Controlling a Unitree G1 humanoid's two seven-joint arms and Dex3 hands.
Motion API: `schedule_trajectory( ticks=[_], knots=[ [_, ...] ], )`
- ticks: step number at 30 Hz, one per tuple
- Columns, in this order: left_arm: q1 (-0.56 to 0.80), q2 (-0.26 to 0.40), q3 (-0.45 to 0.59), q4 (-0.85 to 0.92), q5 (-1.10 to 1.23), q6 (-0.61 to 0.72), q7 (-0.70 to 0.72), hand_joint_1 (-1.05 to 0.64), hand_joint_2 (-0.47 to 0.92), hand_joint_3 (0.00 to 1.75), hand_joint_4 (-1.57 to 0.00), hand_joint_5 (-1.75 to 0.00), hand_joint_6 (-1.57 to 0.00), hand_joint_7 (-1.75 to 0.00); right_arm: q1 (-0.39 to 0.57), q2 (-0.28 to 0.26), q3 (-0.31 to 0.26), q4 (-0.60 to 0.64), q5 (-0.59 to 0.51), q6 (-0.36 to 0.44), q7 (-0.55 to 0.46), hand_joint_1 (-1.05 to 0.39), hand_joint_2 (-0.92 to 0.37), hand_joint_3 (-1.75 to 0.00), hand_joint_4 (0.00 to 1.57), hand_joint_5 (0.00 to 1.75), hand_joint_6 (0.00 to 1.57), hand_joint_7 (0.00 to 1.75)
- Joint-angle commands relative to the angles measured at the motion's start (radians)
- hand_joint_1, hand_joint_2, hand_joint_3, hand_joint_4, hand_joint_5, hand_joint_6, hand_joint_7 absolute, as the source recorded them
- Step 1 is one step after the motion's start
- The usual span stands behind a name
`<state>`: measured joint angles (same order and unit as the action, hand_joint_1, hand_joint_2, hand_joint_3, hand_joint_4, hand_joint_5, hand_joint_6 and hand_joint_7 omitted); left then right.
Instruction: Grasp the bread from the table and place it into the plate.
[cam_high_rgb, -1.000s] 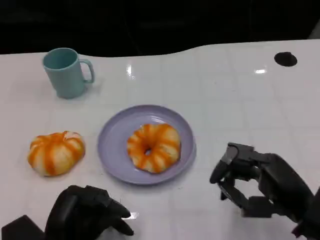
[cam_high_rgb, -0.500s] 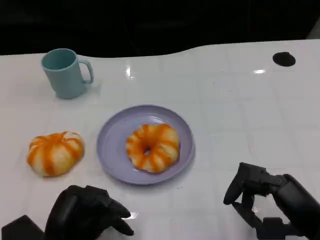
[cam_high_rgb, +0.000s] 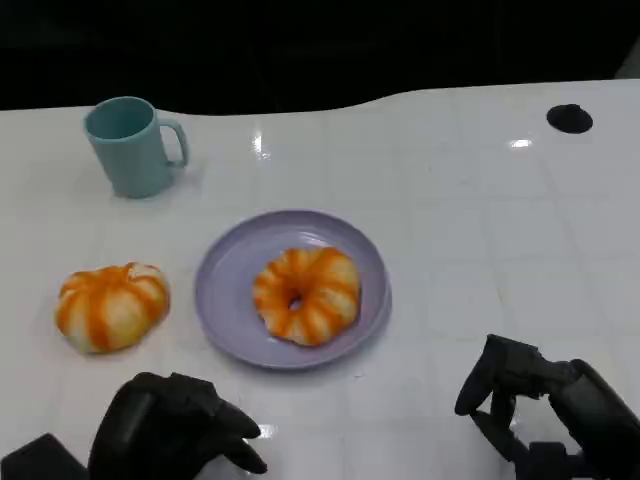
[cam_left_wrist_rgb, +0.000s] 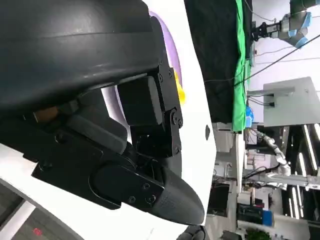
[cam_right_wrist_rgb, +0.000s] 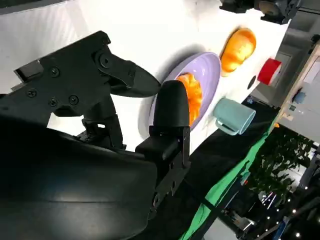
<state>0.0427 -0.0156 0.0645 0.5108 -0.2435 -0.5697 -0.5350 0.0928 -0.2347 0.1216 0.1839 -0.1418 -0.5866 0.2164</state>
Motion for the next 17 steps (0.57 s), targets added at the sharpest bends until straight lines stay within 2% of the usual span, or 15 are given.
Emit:
schedule_trajectory(
  ticks=[1, 17],
  knots=[
    [0.006, 0.015, 0.004, -0.005, 0.002, -0.009, 0.007, -1.05, 0.88, 0.0, -1.54, -0.47, -1.57, -0.26, -0.017, -0.002, -0.006, 0.035, -0.007, -0.043, -0.019, -0.26, -0.63, -0.94, 0.67, 1.75, 0.5, 1.55],
    [0.006, 0.012, 0.002, -0.003, 0.003, -0.007, 0.009, -1.05, 0.88, 0.0, -1.54, -0.48, -1.57, -0.26, -0.033, 0.0, -0.008, 0.069, 0.0, -0.075, -0.017, -0.27, -0.64, -0.89, 0.66, 1.75, 0.51, 1.53]
  ],
)
